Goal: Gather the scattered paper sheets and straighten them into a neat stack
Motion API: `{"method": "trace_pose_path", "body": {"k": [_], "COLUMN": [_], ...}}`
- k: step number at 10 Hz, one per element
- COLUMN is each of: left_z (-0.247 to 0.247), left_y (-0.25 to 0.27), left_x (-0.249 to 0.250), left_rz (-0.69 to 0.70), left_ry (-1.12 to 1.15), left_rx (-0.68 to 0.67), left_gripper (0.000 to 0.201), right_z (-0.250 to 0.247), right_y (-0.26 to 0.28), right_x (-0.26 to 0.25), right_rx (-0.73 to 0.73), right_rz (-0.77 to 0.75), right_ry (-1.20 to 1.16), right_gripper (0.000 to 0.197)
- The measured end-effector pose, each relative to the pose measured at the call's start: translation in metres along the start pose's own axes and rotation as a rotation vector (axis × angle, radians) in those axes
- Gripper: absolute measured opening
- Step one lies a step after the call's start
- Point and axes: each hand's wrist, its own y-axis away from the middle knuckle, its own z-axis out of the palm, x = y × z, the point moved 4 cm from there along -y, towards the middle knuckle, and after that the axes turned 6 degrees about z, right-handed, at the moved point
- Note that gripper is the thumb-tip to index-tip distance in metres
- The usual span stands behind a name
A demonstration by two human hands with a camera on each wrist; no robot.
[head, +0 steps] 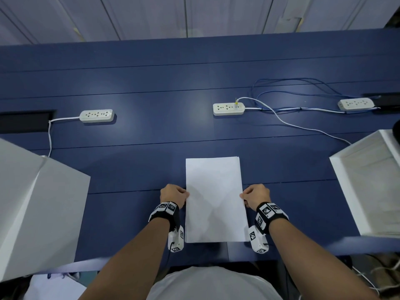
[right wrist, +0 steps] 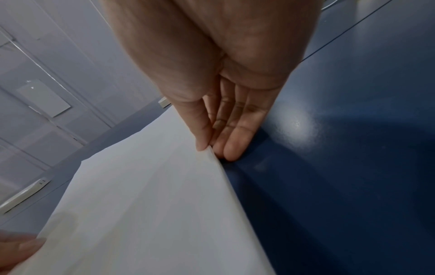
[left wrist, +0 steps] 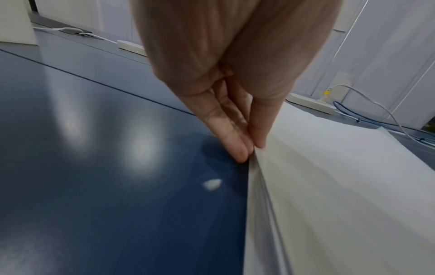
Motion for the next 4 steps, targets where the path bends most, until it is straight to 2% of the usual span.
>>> {"method": "trace_pose_path", "body": {"k": [1,2,3,4], "left_z": [-0.001,-0.003,-0.009,-0.016], "left_y": [-0.001,0.001,0.001,0.002], "left_x": [0.001,0.003,0.009,0.006], "left_rz": [0.009,0.024,0.048,0.083], "left_ry": [-0.015,-0.034,-0.033,-0.007], "left_rx": [-0.009,-0.026,-0.018,-0.021], "left_gripper": [0.005,0.011,0.026,0.031], "right_z": [-0.001,-0.001,-0.006,-0.013], "right_y": [0.000,0.001,0.001,-0.003], "right_x": [-0.001,0.000,-0.003,0.012], "right_rx": [-0.011,-0.039,-0.054,-0.035], "right_rz": [0.009,0.022,0.012,0.034], "right_ry": [-0.011,-0.029,-0.100,-0.122], "right_gripper": [0.013,0.013,0.021,0.029]}}
